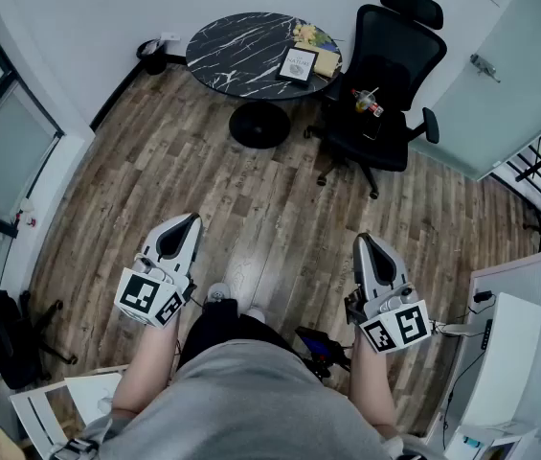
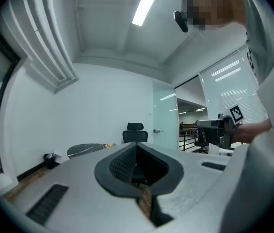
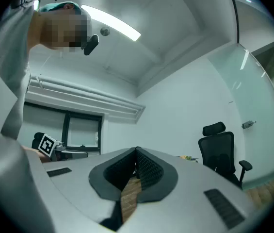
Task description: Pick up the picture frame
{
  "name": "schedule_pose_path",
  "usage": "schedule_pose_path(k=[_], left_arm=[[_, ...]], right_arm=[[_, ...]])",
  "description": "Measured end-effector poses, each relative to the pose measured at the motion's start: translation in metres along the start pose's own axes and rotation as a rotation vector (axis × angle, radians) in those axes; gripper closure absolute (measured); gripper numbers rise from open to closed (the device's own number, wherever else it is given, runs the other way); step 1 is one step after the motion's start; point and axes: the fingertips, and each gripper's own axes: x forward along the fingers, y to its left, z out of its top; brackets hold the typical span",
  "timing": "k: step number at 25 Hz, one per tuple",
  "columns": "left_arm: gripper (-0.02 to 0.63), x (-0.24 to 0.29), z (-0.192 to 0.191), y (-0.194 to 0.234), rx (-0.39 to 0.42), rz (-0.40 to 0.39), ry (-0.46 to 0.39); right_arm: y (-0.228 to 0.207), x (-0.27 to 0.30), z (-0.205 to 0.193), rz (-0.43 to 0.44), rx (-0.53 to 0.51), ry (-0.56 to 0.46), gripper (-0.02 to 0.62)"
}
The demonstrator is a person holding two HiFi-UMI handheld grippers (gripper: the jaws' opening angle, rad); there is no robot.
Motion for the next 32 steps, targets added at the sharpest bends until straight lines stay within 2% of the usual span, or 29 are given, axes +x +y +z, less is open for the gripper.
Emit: schedule_pose_path(k=[11,19,32], left_arm=[[0.600,0.006,0.009,0.009,0.003,0.008,-0.031],[0.600,0.018,0.009,0.007,0.015,-0.012,-0.022],[0.600,0.045,0.009,0.023,0.014,-0.014,-0.024]], right_arm=[[-0.009,0.002,0.000,-0.015,0.027,-0.007,0.569],[-0.017,0.003,-0.001,-0.024,0.027,0.000,0.569],[-0.033,0.027,-0.001,-0.001,0.064,-0.002,0.569]])
